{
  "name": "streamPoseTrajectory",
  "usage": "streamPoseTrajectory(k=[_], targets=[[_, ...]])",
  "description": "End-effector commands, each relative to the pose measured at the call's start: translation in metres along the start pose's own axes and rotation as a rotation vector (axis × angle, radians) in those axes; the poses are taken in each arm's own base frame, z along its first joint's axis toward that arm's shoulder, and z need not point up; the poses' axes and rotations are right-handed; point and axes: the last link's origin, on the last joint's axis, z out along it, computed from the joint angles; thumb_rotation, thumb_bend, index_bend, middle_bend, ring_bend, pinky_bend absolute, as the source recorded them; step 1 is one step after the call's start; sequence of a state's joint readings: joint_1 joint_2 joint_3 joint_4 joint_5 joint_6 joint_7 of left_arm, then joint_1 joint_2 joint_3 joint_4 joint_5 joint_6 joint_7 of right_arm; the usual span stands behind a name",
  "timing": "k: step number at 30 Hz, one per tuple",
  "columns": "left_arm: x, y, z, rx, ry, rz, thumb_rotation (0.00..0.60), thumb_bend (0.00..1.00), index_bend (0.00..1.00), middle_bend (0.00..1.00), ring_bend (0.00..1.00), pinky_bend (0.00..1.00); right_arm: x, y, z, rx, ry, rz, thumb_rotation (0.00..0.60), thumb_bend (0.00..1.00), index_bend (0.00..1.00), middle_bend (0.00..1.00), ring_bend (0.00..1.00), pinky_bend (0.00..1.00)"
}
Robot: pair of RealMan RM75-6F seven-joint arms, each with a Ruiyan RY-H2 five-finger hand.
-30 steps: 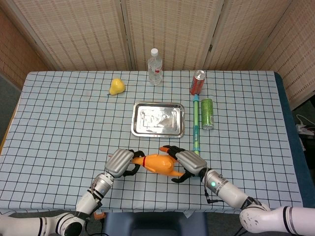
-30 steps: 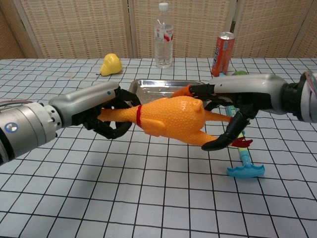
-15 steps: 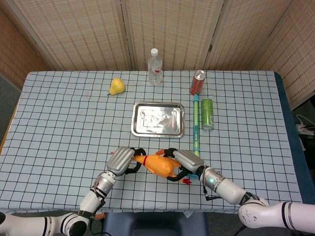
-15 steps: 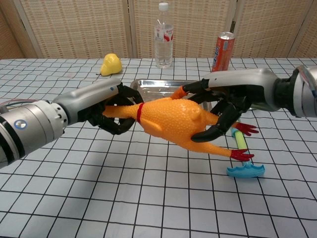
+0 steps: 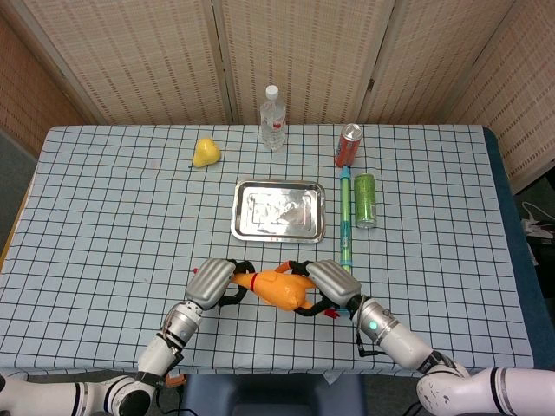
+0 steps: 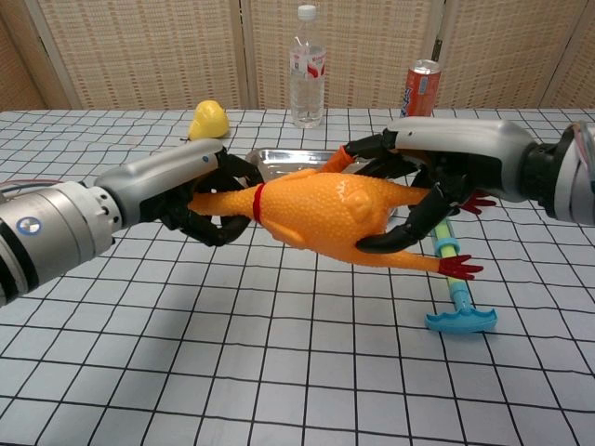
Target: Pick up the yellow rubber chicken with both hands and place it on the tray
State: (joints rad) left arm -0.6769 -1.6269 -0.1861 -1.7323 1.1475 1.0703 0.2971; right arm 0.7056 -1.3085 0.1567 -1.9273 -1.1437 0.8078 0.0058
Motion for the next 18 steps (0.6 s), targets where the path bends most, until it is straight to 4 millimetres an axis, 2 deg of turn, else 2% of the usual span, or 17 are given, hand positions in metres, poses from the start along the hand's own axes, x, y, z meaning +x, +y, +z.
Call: streamPoseTrajectory(k=[1,2,3,5,6,7,9,10,13,18], targets=[[0.0,0.0,0.0,0.001,0.001,0.003,0.6,0.74,0.82,0.67,0.5,0.58,0.001,-0.001,-0.001,-0.002,-0.001,0.022,0.6,0.49,0.97,0.8,0.93,1.0],[0.0,0.0,0.0,0.002,0.0,0.005,0.6,0.74,0.82,0.67,0.5,0.58,0.001,-0.002,-0.001,-0.001,0.001,0.034,0.6,0.49,0.94,0.8,0.92,1.0],[0.0,0.0,0.001,0.003,0.0,0.006,0.6,0.74,0.82,0.67,0.5,0.58,0.0,-0.002,-0.003,-0.001,-0.021,0.039,0.6,0.47,0.86,0.77,0.85,1.0],[0.001,0.0,0.001,0.003,0.002,0.003,0.6,0.74,0.82,0.67,0.5,0.58,0.003,-0.001,-0.004,0.004,-0.03,0.05,0.6,0.43,0.54,0.61,0.63,0.89],[0.001,0.0,0.001,0.002,0.003,-0.001,0.6,0.74,0.82,0.67,0.5,0.58,0.005,0.001,-0.004,0.005,-0.023,0.052,0.6,0.4,0.34,0.48,0.48,0.75],[0.002,0.0,0.001,0.001,0.004,-0.001,0.6,0.74,0.82,0.67,0.51,0.58,0.006,0.003,-0.005,0.002,-0.03,0.062,0.6,0.37,0.15,0.34,0.32,0.56],[0.003,0.0,0.0,0.0,0.007,0.002,0.6,0.74,0.82,0.67,0.51,0.59,0.008,0.004,-0.007,-0.012,-0.073,0.127,0.6,0.33,0.02,0.19,0.14,0.34],[0.003,0.0,0.0,0.0,0.006,-0.001,0.6,0.74,0.82,0.67,0.51,0.59,0.01,0.003,-0.008,-0.014,-0.082,0.15,0.6,0.28,0.0,0.11,0.06,0.23],[0.001,0.001,-0.001,0.001,-0.01,-0.031,0.6,0.74,0.82,0.67,0.51,0.59,0.012,0.005,-0.008,-0.021,-0.123,0.196,0.6,0.18,0.0,0.01,0.0,0.09],[-0.003,0.008,0.003,-0.014,-0.027,-0.04,0.6,0.74,0.82,0.67,0.51,0.6,0.01,0.002,-0.007,-0.026,-0.22,0.26,0.6,0.12,0.0,0.0,0.0,0.04]])
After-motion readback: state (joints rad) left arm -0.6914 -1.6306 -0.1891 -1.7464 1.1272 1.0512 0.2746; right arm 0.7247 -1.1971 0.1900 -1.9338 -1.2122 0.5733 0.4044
